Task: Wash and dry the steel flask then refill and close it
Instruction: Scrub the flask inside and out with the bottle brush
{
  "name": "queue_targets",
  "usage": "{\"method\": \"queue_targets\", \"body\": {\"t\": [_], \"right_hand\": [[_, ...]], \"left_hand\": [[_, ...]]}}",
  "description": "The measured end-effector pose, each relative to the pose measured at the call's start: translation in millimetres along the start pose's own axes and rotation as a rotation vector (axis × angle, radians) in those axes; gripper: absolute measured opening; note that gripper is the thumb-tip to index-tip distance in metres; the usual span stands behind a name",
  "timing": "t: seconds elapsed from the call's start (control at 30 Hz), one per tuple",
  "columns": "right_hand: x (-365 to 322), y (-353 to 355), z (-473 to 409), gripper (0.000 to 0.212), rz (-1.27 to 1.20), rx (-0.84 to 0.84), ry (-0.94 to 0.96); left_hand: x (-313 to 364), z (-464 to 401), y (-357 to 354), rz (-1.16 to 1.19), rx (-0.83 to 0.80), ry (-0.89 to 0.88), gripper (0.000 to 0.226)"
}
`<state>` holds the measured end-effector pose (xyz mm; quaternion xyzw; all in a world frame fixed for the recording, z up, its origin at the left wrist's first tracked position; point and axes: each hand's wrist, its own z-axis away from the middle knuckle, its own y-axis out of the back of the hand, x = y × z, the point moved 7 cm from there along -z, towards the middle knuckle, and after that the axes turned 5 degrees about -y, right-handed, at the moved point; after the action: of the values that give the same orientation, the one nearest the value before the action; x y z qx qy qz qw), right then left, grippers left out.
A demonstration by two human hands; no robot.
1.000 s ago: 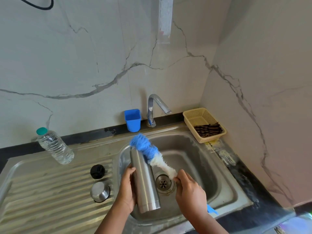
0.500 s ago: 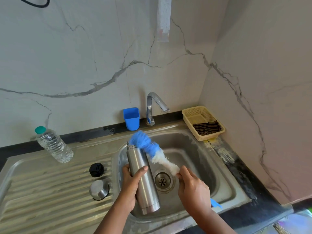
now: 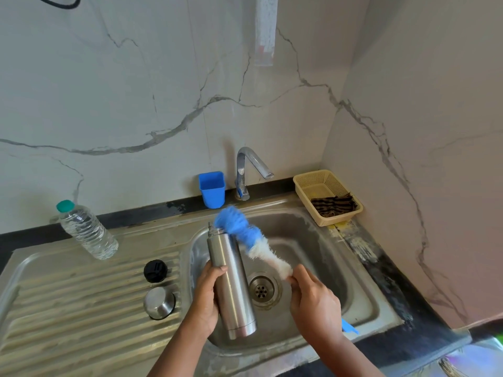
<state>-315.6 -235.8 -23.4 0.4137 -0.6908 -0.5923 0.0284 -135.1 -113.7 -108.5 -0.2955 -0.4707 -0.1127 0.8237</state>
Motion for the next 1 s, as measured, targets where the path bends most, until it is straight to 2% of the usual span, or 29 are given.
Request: {"method": "queue_targets", "body": {"t": [0.07,0.17,0.27,0.43,0.53,0.7,0.87,1.0], "right_hand": [[1.9,-0.7,0.5,0.034,-0.002,-0.006,-0.020],[-6.2,-2.0,4.6,0.026,0.008,-0.021,0.054],[2.6,-2.8,1.3,0.030,-0.010,-0.029,-0.031],[-0.4,0.5,3.6,0.032,-0.003,-0.040,0.037],[11.9,-2.8,5.2,0.032,-0.021,-0.027,-0.059],[16.5,-2.6,13.4,0.028,-0.063,-0.024,-0.073],[1.8,3.9,18.2,0.014,-0.074,-0.038,0.070],[4.6,2.7,14.5,0.020,-0.082,-0.010,-0.032]], "left_hand": [[-0.4,1.1,-0.7,0.009,-0.006,0.006,0.077],[4.3,4.2,-4.5,-0.049,-0.013,-0.012,0.088],[6.9,5.0,-5.1,-0.092,0.022,-0.036,0.099],[6.0,3.3,1.3,-0.117,0.044,-0.029,0.090],[8.2,3.0,2.3,-0.117,0.016,-0.059,0.085],[12.5,1.3,2.8,-0.077,-0.066,-0.100,0.078],[8.5,-0.7,4.5,0.029,-0.067,-0.069,0.067],[7.0,3.7,-1.4,0.107,-0.065,-0.043,0.048]]}}
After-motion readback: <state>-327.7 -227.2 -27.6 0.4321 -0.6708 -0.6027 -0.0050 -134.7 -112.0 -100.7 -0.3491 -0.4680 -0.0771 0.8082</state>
